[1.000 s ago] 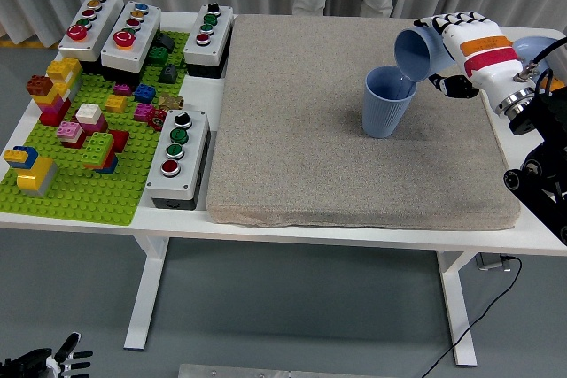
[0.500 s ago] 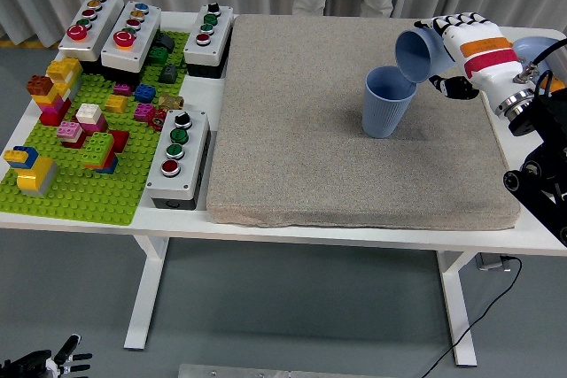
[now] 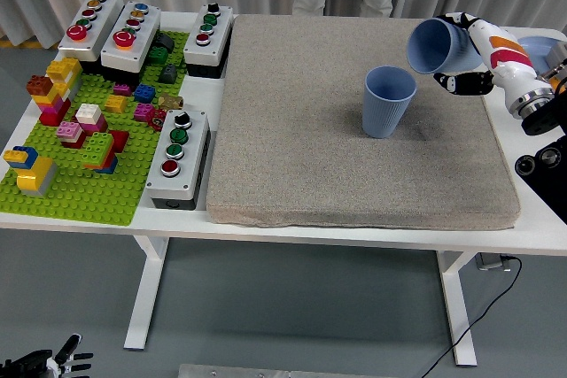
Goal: Pick cup pour cup place
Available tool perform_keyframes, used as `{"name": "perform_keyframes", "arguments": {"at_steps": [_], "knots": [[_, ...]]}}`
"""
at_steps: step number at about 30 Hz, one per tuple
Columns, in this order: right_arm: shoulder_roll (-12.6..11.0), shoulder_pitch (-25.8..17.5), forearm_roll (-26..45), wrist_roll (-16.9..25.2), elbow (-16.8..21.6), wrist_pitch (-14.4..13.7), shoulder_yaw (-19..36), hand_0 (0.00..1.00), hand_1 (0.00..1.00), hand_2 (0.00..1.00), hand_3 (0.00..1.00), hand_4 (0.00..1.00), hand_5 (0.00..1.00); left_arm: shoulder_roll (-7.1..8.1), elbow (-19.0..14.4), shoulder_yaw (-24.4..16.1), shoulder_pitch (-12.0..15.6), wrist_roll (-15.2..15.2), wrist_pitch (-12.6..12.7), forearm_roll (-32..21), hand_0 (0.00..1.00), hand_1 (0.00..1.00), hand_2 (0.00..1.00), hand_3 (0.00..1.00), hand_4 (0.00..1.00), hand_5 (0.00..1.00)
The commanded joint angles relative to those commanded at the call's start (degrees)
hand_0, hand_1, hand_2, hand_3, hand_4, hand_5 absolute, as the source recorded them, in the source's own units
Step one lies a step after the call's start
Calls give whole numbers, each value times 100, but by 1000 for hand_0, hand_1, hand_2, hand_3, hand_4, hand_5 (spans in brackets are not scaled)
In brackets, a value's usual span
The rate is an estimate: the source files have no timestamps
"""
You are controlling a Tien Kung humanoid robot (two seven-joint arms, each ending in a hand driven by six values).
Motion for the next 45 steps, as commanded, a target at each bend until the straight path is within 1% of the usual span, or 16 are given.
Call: {"name": "perform_keyframes", "arguments": {"at_steps": [2, 4, 6, 8, 10, 11, 14, 18, 24, 25, 27, 36, 42, 45], "knots": [[24, -25, 484, -10, 8, 127, 108, 867, 704, 599, 653, 742, 102, -3, 0, -2, 3, 1, 0, 3, 723, 706, 741, 637, 517, 972], [56, -68, 968, -127, 31, 313, 280, 867, 704, 599, 653, 742, 102, -6, 0, -7, 7, 1, 1, 5, 723, 706, 741, 637, 517, 972], [92, -121, 1452, -301, 38, 517, 506, 863, 705, 602, 651, 741, 108, -10, 0, -7, 10, 3, 1, 2, 723, 707, 741, 636, 517, 973], [130, -190, 1937, -584, 38, 732, 827, 863, 705, 602, 651, 741, 108, -13, 0, -4, 10, 4, 2, 0, 723, 707, 741, 636, 517, 973], [165, -271, 2421, -828, 48, 860, 1131, 863, 705, 602, 651, 741, 108, -17, 0, -4, 11, 5, 1, 1, 723, 707, 741, 636, 517, 973], [176, -301, 2681, -886, 53, 907, 1238, 860, 704, 601, 651, 743, 108, -18, 0, -4, 11, 5, 0, 4, 723, 707, 741, 636, 516, 973], [204, -399, 3389, -935, 89, 972, 1432, 860, 704, 601, 651, 743, 108, -25, 0, 4, 13, 5, -2, -4, 723, 707, 741, 636, 516, 973], [199, -474, 4357, -959, 83, 1049, 1498, 861, 704, 600, 651, 742, 108, -29, 0, 14, 20, 8, -6, -4, 723, 708, 741, 636, 516, 975], [220, -567, 5806, -932, 133, 1046, 1516, 859, 704, 598, 651, 741, 106, -30, 0, 50, 39, 9, -10, -30, 723, 708, 742, 637, 516, 973], [227, -582, 5963, -925, 145, 1038, 1521, 859, 704, 598, 651, 741, 106, -28, 0, 54, 40, 9, -11, -31, 723, 708, 742, 637, 516, 973], [228, -600, 6021, -897, 163, 1041, 1502, 859, 704, 598, 651, 741, 106, -30, 0, 58, 42, 9, -11, -34, 723, 708, 742, 637, 516, 973], [285, -775, 5769, -781, 107, 926, 1521, 861, 703, 600, 650, 740, 108, -37, 0, 78, 68, 9, -18, -41, 723, 708, 742, 637, 516, 974], [266, -851, 5624, -694, 116, 891, 1514, 861, 704, 598, 649, 740, 106, -46, 0, 79, 53, 3, -20, -43, 723, 709, 742, 637, 515, 975], [295, -944, 5412, -571, 103, 847, 1491, 861, 704, 598, 649, 740, 106, -57, 0, 80, 39, 4, -21, -42, 723, 709, 742, 637, 515, 975]]}}
